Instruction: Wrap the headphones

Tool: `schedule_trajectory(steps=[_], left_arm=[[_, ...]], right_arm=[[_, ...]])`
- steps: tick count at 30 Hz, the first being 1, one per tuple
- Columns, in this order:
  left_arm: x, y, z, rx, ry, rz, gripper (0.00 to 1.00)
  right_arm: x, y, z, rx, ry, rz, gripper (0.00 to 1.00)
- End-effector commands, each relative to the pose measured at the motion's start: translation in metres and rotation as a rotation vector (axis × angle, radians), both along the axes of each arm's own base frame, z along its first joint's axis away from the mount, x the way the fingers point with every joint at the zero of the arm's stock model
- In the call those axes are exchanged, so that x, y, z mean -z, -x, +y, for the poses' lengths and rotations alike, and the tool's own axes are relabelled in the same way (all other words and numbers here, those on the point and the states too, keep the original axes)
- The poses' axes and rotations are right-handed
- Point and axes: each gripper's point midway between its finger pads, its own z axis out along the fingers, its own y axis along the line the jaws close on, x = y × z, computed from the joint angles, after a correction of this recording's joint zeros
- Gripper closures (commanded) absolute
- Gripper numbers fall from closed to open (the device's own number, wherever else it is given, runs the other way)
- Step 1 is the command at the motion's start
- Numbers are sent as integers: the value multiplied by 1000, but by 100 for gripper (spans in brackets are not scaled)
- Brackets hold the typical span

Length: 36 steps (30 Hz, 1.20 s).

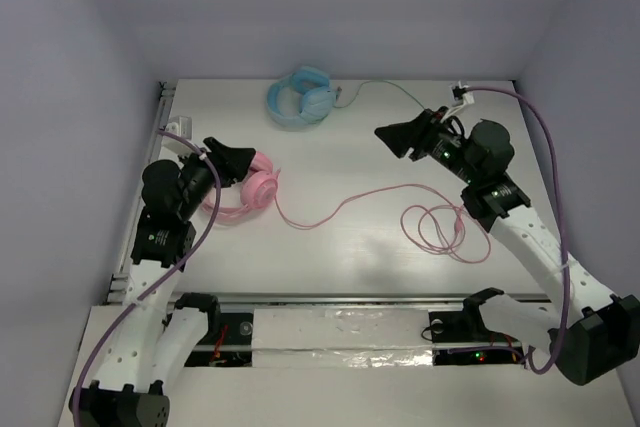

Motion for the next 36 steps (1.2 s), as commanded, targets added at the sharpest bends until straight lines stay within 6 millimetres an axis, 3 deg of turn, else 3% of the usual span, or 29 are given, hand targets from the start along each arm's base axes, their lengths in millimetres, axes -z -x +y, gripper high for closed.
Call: schedule_trajectory(steps=[1,2,4,9,12,13,15,19,21,24,25,26,28,29,33,36], left_arm=[[-12,-2,19,-119,-16,2,53],[-9,-1,26,-156,-25,15,54],[3,2,40,-239,-37,61,60],[30,11,77,-440,-89,162,76],[75,7,100,-549,-199,321,93],[76,9,105,-575,-218,331,95],[100,2,119,-623,-270,428,96],[139,-6,131,-591,-230,542,83],[157,-9,127,-548,-224,591,75],[181,-9,125,-524,-244,691,56],[188,-10,125,-524,-251,710,45],[202,-9,130,-537,-263,759,42],[212,-11,140,-568,-291,802,38],[223,-12,141,-563,-302,841,38],[234,-25,150,-575,-339,886,38],[254,-23,152,-558,-376,950,38]], right_arm=[[-15,21,27,-92,20,-105,50],[-9,33,43,-134,28,-94,68],[0,41,53,-144,36,-77,100],[34,77,75,-235,49,-27,100],[40,89,73,-248,57,-17,100],[41,90,72,-245,56,-21,100],[42,92,68,-233,51,-22,100],[41,95,59,-205,39,-32,100],[37,98,57,-206,33,-39,100],[35,100,56,-205,27,-41,93],[35,99,55,-200,28,-40,85],[34,99,54,-196,28,-40,81],[34,99,54,-195,34,-39,68],[33,100,54,-198,33,-41,66],[32,103,51,-198,32,-49,60],[30,103,49,-191,31,-56,58]])
